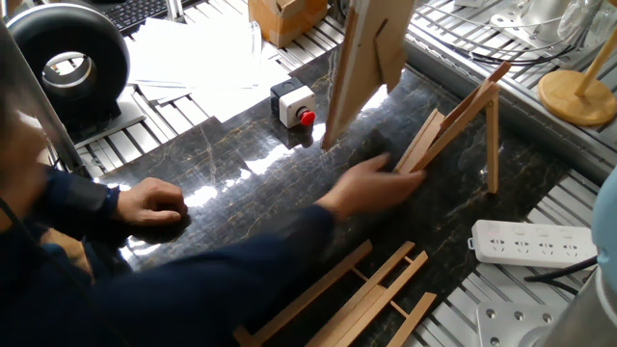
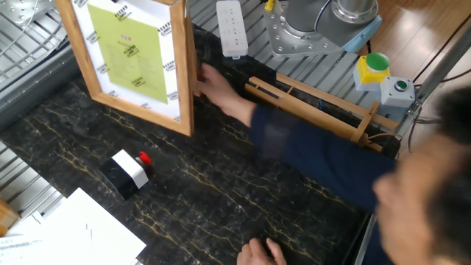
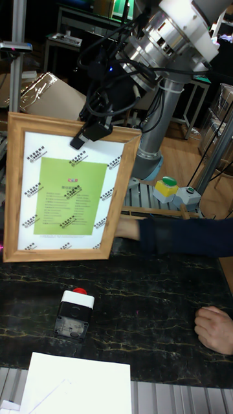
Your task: Put the photo frame on the bracket
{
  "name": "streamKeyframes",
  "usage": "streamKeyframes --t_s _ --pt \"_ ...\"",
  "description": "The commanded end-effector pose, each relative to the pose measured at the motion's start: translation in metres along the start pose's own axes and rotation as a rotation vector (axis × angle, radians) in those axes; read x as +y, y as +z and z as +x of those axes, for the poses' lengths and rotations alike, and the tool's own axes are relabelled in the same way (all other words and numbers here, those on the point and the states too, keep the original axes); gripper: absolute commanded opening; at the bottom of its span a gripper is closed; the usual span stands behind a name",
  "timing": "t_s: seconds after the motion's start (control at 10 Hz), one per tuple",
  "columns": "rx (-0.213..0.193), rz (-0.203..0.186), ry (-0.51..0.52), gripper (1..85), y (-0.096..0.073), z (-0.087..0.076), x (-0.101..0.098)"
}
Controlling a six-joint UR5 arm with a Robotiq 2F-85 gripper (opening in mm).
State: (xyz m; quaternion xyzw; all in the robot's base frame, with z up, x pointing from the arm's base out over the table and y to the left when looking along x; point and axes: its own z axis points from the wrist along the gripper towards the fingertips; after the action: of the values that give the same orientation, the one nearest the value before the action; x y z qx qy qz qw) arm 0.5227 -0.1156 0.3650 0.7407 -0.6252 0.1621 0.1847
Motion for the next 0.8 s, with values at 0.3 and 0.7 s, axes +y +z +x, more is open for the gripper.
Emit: streamKeyframes --t_s 0.3,0.7 --pt "-0.010 -0.001 0.015 1.0 -0.005 -0.001 0.005" --pt "-0.025 -0.078 0.101 1.0 -0.021 0.002 0.042"
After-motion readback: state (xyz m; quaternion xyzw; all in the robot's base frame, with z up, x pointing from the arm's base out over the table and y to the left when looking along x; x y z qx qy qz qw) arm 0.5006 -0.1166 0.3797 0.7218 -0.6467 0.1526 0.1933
